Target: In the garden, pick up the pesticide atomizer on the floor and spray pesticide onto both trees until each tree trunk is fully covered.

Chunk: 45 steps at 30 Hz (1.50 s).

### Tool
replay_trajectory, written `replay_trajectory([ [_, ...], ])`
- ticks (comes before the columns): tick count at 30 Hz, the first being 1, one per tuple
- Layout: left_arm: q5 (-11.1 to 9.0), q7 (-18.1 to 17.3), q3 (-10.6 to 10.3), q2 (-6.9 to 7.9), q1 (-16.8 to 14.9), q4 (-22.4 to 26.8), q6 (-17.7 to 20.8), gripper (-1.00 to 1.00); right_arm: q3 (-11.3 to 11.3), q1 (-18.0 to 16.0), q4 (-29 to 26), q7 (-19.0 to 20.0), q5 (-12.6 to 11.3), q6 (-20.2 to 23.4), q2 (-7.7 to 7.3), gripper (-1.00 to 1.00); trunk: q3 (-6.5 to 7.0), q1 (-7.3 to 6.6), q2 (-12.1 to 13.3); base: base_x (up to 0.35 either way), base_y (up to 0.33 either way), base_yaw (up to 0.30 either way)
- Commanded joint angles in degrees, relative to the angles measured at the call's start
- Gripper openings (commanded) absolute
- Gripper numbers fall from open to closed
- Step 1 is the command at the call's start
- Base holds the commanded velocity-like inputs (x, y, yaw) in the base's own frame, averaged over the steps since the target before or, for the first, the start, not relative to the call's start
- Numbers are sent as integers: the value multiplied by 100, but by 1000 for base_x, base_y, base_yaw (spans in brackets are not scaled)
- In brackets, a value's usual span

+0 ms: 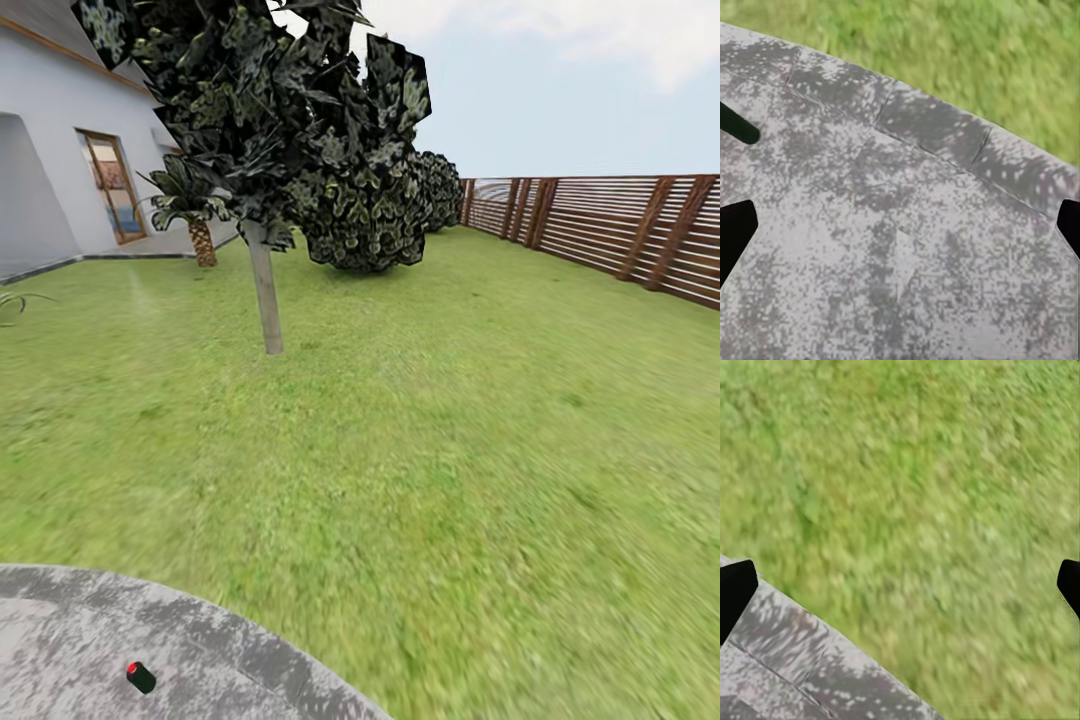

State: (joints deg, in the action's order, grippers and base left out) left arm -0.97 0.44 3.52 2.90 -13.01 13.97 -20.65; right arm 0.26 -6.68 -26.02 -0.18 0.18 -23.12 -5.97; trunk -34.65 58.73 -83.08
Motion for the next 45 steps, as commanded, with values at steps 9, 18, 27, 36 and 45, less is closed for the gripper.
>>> replay_trajectory([
  [9, -1, 0, 8, 0, 0, 0, 1, 100, -1, 0, 0, 0, -1, 0, 0, 100, -54, 0, 0, 293, -147, 0],
  [18, -2, 0, 9, 0, 0, 0, 3, 100, 0, 0, 0, 8, -1, 0, 0, 100, -57, 0, 0, 278, -166, 0],
  [27, 0, 0, 8, 0, 0, 0, 3, 100, 0, 0, 0, 9, 0, 0, 6, 100, -57, 0, 0, 278, -166, 0],
  [36, 0, 0, 9, 0, 0, 0, 2, 100, 0, 0, 0, 8, 2, 0, 8, 100, -57, 0, 0, 278, -166, 23],
  [45, 0, 0, 9, 0, 0, 0, 3, 100, 0, 0, 0, 3, 2, 0, 8, 100, -57, 0, 0, 278, -166, 208],
])
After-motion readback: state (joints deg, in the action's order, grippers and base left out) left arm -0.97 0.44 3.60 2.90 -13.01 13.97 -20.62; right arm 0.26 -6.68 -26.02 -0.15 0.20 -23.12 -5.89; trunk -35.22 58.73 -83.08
